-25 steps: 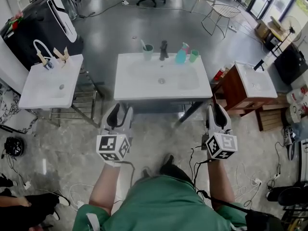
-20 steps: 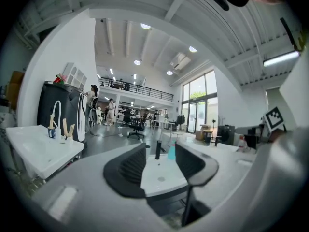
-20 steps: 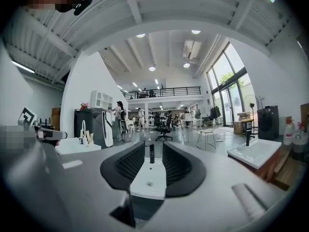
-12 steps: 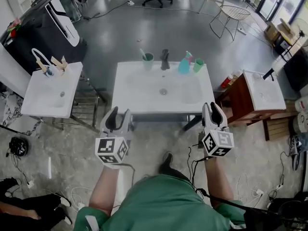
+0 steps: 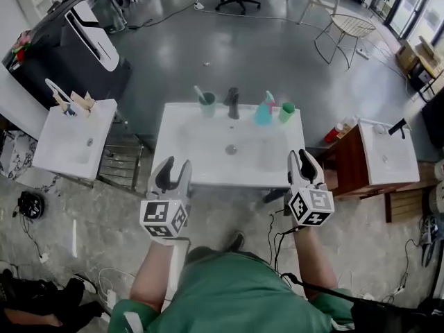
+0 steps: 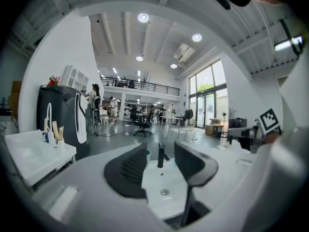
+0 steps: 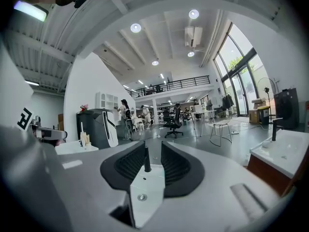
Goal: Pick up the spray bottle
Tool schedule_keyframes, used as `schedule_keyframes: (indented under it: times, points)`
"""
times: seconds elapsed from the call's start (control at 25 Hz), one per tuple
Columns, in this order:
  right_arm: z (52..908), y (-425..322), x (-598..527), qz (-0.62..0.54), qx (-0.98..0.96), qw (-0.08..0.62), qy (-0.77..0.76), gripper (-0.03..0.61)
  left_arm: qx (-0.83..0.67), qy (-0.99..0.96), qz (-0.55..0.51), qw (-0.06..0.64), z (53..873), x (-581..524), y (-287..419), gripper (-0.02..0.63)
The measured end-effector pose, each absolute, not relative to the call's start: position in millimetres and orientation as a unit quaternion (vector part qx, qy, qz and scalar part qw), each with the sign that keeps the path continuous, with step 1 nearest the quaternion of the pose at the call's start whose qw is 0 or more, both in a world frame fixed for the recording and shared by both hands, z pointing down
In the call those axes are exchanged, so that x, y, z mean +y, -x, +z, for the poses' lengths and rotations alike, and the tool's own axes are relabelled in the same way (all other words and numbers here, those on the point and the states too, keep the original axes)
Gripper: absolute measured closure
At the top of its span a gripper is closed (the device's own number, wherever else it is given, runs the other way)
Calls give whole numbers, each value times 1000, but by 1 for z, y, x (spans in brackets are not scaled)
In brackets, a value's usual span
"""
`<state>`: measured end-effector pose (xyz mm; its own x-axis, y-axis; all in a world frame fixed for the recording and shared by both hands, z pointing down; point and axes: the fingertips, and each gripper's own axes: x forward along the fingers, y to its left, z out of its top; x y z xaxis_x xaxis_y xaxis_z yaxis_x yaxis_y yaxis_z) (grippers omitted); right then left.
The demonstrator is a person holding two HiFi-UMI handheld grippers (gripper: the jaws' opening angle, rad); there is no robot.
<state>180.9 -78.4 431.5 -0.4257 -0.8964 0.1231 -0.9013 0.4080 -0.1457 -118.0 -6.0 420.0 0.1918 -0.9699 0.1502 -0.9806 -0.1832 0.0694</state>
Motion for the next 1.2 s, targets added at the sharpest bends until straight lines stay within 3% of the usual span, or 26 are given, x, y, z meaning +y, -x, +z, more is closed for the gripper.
schedule_keyframes:
  times: [0.48,1.2]
  points:
    - [454,-181,-141,116,-838,20,-533,480,-650,-753,53,85,436,-60,130,436]
    - [459,-118,-259,109,-804,65,-581,480,-587,-799,39,121,465,-195,200,436]
